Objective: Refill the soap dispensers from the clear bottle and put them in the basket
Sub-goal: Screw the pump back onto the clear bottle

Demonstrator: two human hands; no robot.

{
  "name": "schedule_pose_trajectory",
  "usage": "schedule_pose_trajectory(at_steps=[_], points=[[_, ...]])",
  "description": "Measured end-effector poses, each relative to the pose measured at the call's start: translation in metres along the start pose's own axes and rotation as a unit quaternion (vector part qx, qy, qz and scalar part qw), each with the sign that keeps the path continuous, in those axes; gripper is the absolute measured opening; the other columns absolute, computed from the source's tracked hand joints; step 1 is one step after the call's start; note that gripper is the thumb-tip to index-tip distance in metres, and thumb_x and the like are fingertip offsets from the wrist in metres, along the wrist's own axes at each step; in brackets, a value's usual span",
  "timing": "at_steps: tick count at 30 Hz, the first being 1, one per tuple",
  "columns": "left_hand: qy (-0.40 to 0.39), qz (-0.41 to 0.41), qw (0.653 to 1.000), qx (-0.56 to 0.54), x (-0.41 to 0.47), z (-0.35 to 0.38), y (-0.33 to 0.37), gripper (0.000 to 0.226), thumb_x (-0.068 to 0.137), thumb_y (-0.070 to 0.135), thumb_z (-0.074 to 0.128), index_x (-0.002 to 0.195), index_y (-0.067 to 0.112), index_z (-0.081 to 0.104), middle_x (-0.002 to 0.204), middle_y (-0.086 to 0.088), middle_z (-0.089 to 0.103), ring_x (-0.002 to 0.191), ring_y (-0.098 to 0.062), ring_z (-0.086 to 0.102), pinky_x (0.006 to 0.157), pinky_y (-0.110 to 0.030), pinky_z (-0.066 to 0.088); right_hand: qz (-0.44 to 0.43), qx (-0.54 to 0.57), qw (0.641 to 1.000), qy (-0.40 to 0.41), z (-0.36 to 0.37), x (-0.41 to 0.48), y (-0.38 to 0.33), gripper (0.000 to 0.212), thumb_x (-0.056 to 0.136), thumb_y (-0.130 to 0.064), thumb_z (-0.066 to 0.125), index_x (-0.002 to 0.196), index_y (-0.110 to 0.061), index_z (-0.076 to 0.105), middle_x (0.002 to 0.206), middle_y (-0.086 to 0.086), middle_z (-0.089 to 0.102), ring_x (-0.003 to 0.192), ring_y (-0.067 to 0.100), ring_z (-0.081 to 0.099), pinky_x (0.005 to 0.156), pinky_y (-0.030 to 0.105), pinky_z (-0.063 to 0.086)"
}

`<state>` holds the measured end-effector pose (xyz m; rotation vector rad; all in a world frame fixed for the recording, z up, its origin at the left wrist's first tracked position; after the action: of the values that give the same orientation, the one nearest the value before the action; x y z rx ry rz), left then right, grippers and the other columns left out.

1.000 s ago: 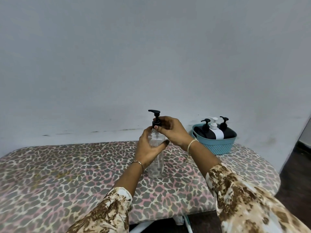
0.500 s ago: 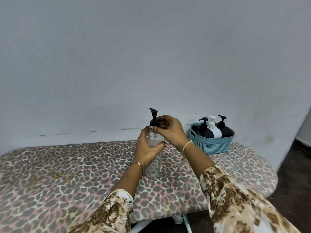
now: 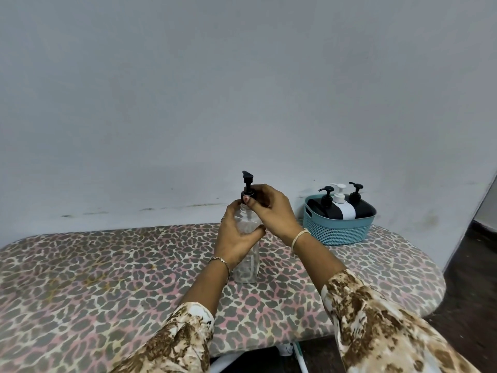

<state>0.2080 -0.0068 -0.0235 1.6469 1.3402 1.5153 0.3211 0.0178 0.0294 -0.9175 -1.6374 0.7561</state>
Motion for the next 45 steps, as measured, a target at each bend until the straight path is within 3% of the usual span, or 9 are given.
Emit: schedule_pose_trajectory(at_steps=[5,8,15,20,24,28,34,41,45], points=[[-0.001,0.001,1.0,-0.005,-0.002,-0.001,0.004,0.066,0.075,0.01,0.077,0.124,0.032,0.039,0.114,0.017,0.052,0.092,0.026,0.049,0.072,0.004,0.037,0.036,0.051,0.996,0.058,-0.006,0.001,0.004,0.028,0.087,-0.038,0.069,0.092,-0.011,0.064,0.095,0.002,0.072,0.091,0.011,0.07,0.085,0.033,0.055],[-0.002,-0.001,1.0,-0.007,-0.002,-0.003,0.005,0.067,0.075,0.009,0.077,0.126,0.03,0.039,0.118,0.012,0.051,0.092,0.023,0.049,0.073,0.004,0.037,0.038,0.059,0.995,0.076,-0.008,0.001,0.004,0.03,0.087,-0.047,0.064,0.091,-0.018,0.059,0.096,0.001,0.071,0.094,0.014,0.069,0.089,0.041,0.055],[-0.005,-0.02,1.0,-0.017,-0.001,0.0,0.0,0.071,0.074,0.021,0.08,0.126,0.037,0.034,0.125,0.013,0.046,0.12,-0.003,0.043,0.089,-0.004,0.032,-0.046,-0.118,0.991,0.036,0.004,0.004,-0.009,0.028,0.078,-0.025,0.078,0.104,-0.02,0.067,0.097,-0.006,0.07,0.089,0.006,0.065,0.082,0.027,0.055],[0.002,-0.014,1.0,-0.012,0.0,-0.004,0.0,0.067,0.076,0.016,0.079,0.126,0.033,0.038,0.115,0.016,0.051,0.096,0.018,0.05,0.072,0.005,0.036,-0.02,-0.05,0.998,-0.014,0.004,0.006,-0.007,0.03,0.086,-0.015,0.071,0.115,-0.012,0.065,0.105,-0.002,0.071,0.099,0.008,0.065,0.082,0.01,0.049],[0.001,-0.011,1.0,-0.007,0.001,-0.003,-0.002,0.07,0.074,0.02,0.079,0.128,0.037,0.038,0.125,0.011,0.051,0.111,0.0,0.051,0.083,-0.001,0.036,0.0,-0.061,0.998,-0.013,0.002,0.007,-0.004,0.032,0.084,-0.021,0.074,0.114,-0.011,0.067,0.102,-0.004,0.072,0.096,0.007,0.066,0.089,0.02,0.051],[0.0,-0.011,1.0,-0.007,0.001,0.0,-0.004,0.072,0.073,0.022,0.079,0.132,0.031,0.039,0.128,0.008,0.052,0.121,-0.01,0.049,0.099,-0.022,0.041,0.002,-0.064,0.998,0.027,-0.002,0.007,-0.005,0.031,0.075,-0.02,0.082,0.101,-0.011,0.068,0.091,-0.006,0.072,0.083,0.005,0.065,0.077,0.015,0.05],[-0.001,-0.008,1.0,-0.009,0.001,-0.001,-0.003,0.073,0.074,0.02,0.079,0.134,0.03,0.038,0.13,0.007,0.05,0.124,-0.01,0.047,0.098,-0.02,0.037,-0.003,-0.049,0.999,0.015,0.0,0.004,-0.006,0.026,0.077,-0.018,0.081,0.099,-0.016,0.069,0.093,-0.003,0.072,0.089,0.012,0.067,0.081,0.02,0.052],[-0.004,0.001,1.0,-0.017,-0.001,0.002,0.004,0.067,0.073,0.022,0.08,0.125,0.034,0.04,0.127,0.009,0.052,0.122,-0.008,0.047,0.102,-0.023,0.039,0.013,-0.089,0.992,0.087,-0.004,0.0,-0.007,0.04,0.065,-0.035,0.087,0.082,-0.02,0.053,0.084,-0.006,0.063,0.073,0.007,0.059,0.065,0.019,0.048],[-0.003,-0.007,0.999,-0.041,-0.002,0.001,0.004,0.07,0.07,0.026,0.083,0.124,0.038,0.039,0.122,0.015,0.052,0.119,-0.005,0.049,0.095,-0.019,0.044,0.003,-0.065,0.991,0.116,-0.002,-0.008,-0.012,0.036,0.083,-0.045,0.069,0.096,-0.015,0.054,0.1,-0.002,0.056,0.082,0.008,0.058,0.074,0.024,0.047]])
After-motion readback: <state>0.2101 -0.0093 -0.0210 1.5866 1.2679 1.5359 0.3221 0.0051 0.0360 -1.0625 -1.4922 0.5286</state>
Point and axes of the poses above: each hand's wrist, its own x-axis towards the middle knuckle, its own z-axis out of the palm, y = z × x, the point moved 6 cm from there along x, towards the middle knuckle
